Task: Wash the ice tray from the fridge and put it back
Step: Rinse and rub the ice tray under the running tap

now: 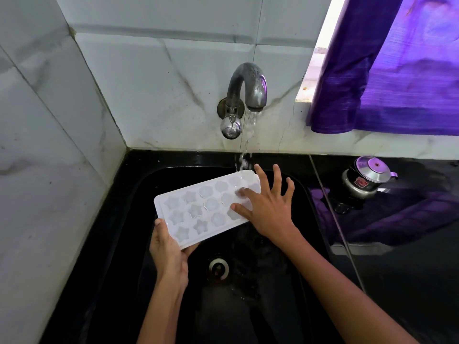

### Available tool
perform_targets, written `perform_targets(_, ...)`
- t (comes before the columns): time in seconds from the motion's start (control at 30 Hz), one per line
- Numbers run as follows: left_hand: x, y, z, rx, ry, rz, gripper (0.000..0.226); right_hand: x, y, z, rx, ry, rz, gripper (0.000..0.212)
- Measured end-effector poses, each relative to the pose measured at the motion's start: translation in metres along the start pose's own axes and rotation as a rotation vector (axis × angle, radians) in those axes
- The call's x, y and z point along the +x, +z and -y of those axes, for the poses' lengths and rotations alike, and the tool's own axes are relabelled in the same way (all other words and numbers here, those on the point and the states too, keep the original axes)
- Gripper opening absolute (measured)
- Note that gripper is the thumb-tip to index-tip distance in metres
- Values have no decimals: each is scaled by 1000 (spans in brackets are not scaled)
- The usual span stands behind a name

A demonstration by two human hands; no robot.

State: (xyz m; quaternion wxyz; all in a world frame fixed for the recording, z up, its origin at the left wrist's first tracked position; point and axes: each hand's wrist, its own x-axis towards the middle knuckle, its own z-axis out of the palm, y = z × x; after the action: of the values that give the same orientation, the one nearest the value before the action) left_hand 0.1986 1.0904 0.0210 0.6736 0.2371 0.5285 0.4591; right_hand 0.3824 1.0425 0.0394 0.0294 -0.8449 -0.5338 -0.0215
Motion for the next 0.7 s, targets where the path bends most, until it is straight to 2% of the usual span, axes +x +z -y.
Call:
perform_targets(0.27,3,0,5,-19,-33,-10,40,-1,-1,6,65,57,9,47)
perform_targets(0.47,0,2,3,-16,3,-2,38,-3,3,5,37,15,27,47)
perform_targets(0.63,-5,0,1,-45,13,1,39,-12,5,6,278,94,-200,40)
perform_targets(0.7,-7,1,-2,-50,39,-1,39,-16,5,3,365,80,-227,38)
